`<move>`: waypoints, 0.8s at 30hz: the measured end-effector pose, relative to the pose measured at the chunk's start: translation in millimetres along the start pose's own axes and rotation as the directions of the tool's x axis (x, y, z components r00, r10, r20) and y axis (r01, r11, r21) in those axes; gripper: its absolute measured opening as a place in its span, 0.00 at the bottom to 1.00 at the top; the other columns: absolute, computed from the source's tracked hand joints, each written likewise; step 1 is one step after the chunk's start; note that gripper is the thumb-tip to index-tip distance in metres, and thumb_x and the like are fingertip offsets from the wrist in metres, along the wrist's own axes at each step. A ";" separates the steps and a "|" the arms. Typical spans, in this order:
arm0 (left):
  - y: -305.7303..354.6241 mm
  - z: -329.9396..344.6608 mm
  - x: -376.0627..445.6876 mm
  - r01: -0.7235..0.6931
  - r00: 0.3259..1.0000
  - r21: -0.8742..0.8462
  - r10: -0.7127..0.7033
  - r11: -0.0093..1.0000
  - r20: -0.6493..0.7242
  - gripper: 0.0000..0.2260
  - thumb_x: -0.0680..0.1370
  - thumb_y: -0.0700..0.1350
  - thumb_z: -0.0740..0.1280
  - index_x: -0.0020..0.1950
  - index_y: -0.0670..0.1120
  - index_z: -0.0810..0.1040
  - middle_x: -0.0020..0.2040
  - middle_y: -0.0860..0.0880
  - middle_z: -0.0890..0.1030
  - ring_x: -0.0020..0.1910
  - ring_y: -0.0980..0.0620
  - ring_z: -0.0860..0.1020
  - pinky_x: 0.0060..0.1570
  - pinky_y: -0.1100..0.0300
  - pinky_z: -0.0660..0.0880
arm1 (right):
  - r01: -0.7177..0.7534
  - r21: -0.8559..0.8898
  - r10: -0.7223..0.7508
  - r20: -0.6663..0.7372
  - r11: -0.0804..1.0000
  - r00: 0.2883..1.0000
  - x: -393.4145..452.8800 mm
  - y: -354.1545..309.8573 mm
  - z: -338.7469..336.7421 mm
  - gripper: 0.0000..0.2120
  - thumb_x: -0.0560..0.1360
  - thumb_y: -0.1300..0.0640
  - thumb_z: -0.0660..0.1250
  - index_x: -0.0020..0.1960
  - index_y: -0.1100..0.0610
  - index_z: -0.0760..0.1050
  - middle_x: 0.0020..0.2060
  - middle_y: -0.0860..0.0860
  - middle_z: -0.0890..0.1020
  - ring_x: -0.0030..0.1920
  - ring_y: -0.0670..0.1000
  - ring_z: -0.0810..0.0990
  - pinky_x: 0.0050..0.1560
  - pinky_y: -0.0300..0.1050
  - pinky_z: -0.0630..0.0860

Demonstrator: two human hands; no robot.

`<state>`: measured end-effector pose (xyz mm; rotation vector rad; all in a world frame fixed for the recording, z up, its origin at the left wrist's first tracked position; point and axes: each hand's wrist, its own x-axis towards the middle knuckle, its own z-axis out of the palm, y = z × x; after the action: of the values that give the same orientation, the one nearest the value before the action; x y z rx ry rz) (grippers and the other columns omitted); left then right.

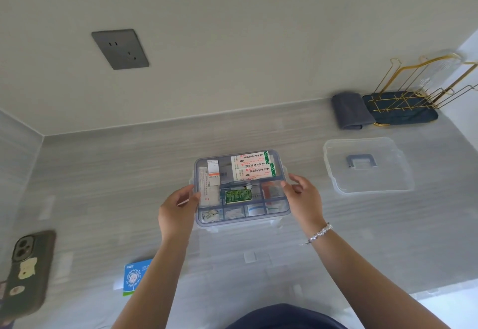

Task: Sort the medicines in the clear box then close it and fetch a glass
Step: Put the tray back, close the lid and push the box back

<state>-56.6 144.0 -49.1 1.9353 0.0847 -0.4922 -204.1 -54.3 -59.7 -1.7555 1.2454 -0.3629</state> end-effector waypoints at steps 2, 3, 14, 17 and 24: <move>3.5 7.8 -1.1 0.022 0.999 -0.013 -0.021 1.000 0.034 0.08 0.72 0.44 0.71 0.48 0.56 0.80 0.47 0.51 0.84 0.46 0.52 0.81 0.51 0.53 0.78 | -0.021 0.018 0.022 -0.023 1.000 1.000 3.7 2.8 -5.1 0.19 0.75 0.53 0.65 0.64 0.58 0.73 0.33 0.42 0.78 0.33 0.38 0.75 0.31 0.28 0.67; 5.4 14.0 -2.5 0.029 0.998 -0.014 -0.028 0.999 0.051 0.09 0.72 0.44 0.71 0.49 0.54 0.80 0.48 0.50 0.84 0.47 0.51 0.81 0.53 0.50 0.78 | -0.032 0.031 0.033 -0.034 0.999 0.999 6.3 4.0 -9.9 0.20 0.75 0.54 0.65 0.65 0.58 0.72 0.36 0.44 0.79 0.34 0.41 0.76 0.32 0.30 0.67; 25.2 88.0 -30.8 0.039 0.998 0.009 -0.039 0.999 0.047 0.14 0.72 0.43 0.71 0.58 0.46 0.80 0.50 0.47 0.83 0.49 0.47 0.80 0.55 0.48 0.77 | -0.055 0.102 0.058 -0.027 0.993 0.998 46.8 30.3 -75.3 0.21 0.74 0.54 0.67 0.65 0.60 0.74 0.47 0.55 0.84 0.42 0.48 0.78 0.38 0.32 0.71; 29.2 95.6 -43.8 0.022 0.999 0.062 -0.020 0.998 -0.033 0.13 0.74 0.44 0.68 0.59 0.47 0.78 0.56 0.47 0.82 0.54 0.47 0.79 0.55 0.53 0.75 | -0.035 0.101 0.030 0.048 0.994 0.998 51.3 33.4 -85.0 0.21 0.74 0.53 0.68 0.65 0.59 0.73 0.50 0.55 0.84 0.43 0.48 0.79 0.35 0.28 0.68; 56.8 158.1 -106.8 -0.324 0.939 0.108 0.334 0.940 -0.087 0.10 0.76 0.41 0.65 0.54 0.52 0.77 0.57 0.54 0.73 0.57 0.54 0.74 0.54 0.69 0.70 | 0.006 0.080 -0.018 0.152 0.997 0.988 64.3 59.9 -131.4 0.15 0.75 0.53 0.64 0.61 0.52 0.76 0.48 0.49 0.82 0.40 0.40 0.76 0.37 0.34 0.70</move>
<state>-185.2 -3.3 -11.8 2.0138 -0.1973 -0.1730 -299.7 -180.1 -54.8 -1.6911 1.0979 -0.2755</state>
